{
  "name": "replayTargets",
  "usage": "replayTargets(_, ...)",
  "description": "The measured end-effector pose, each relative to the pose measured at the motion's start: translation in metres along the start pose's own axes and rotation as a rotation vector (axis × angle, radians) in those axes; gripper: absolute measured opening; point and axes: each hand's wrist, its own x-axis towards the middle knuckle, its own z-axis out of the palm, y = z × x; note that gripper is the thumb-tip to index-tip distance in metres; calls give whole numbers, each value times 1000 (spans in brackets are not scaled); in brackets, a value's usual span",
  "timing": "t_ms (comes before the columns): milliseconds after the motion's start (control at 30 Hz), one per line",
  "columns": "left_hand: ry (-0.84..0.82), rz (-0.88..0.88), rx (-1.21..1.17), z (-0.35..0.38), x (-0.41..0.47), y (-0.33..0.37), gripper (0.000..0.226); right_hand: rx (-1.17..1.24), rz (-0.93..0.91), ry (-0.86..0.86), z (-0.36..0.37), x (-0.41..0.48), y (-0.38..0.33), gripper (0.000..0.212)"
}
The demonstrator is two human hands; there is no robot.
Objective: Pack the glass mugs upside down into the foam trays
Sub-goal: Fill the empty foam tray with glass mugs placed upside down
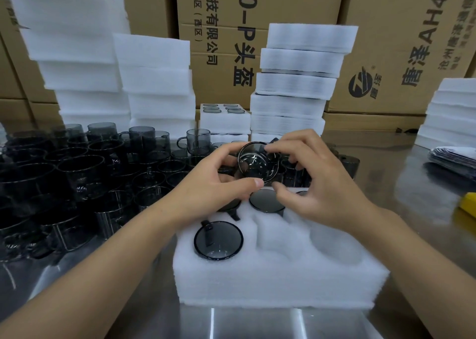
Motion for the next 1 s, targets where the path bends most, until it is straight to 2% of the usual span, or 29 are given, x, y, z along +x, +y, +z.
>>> replayTargets(100, 0, 14, 62, -2, -1, 0, 75, 34, 21, -64, 1, -2, 0, 66)
replayTargets(167, -10, 12, 74, -2, -2, -1, 80, 57, 45, -83, 3, -3, 2, 71)
replayTargets(567, -65, 25, 141, -2, -4, 0, 90, 124, -28, -158, 5, -3, 0, 63)
replayTargets(700, -99, 44, 164, -2, -4, -1, 86, 145, -24, -188, 2, -2, -2, 64)
replayTargets(867, -117, 61, 212, -3, -4, -2, 86, 199, 6, -176, 2, -1, -6, 60)
replayTargets(1000, -101, 64, 162, -1, -5, 1, 75, 420, 157, -145, -4, 2, -7, 55)
